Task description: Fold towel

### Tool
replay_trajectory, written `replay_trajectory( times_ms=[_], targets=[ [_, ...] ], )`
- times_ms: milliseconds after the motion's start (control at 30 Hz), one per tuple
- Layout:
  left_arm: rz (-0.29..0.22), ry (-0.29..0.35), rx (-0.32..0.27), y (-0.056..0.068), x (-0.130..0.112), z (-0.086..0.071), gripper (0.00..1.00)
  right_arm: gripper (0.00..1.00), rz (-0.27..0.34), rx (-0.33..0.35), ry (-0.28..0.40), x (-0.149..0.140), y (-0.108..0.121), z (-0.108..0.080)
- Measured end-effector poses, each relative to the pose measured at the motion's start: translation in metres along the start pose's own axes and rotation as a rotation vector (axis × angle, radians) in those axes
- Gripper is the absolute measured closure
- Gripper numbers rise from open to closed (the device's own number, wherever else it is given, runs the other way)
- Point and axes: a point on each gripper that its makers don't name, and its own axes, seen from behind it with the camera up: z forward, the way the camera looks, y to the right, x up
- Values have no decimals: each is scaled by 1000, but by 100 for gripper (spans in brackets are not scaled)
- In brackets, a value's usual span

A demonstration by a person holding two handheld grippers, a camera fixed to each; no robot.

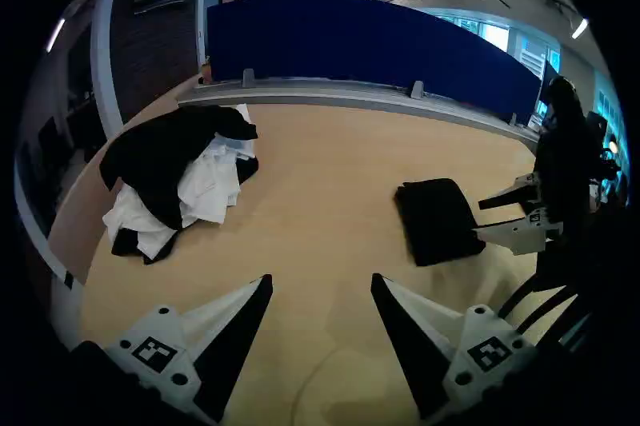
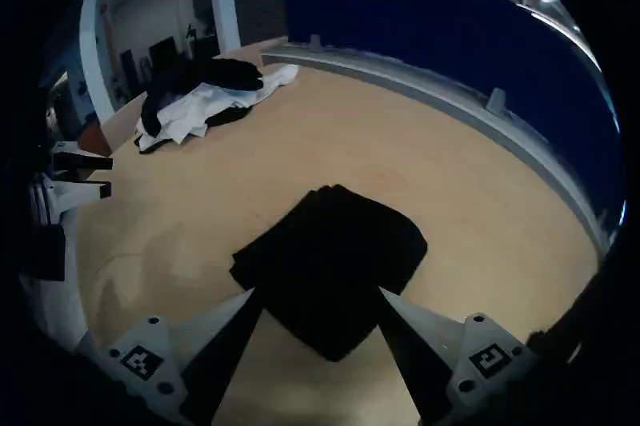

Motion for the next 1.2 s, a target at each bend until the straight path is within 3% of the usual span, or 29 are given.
replay_trajectory(
  times_ms=[200, 433, 567, 700, 867, 1033, 1100, 1200],
  targets=[
    [-1, 3, 4, -4, 2, -2, 9, 0, 62, -34, -17, -24, 6, -5],
    [0, 3, 3, -7, 1, -3, 9, 0, 68, -44, -40, -37, 7, -3],
    [2, 3, 3, -9, 1, -3, 9, 6, 68, -47, -59, -44, 8, -3],
    [0, 3, 2, -10, 2, -3, 9, 20, 74, -48, -78, -53, 10, -2],
    [-2, 4, -1, -10, 2, -3, 9, 44, 87, -50, -102, -64, 12, 0],
    [-1, 4, -7, -10, 3, -2, 9, 52, 90, -40, -109, -67, 10, -2],
    [-1, 4, -9, -9, 3, -1, 9, 72, 87, -42, -109, -68, 10, -2],
    [-1, 4, -10, -9, 3, 0, 9, 81, 84, -62, -110, -71, 13, -1]
  ],
)
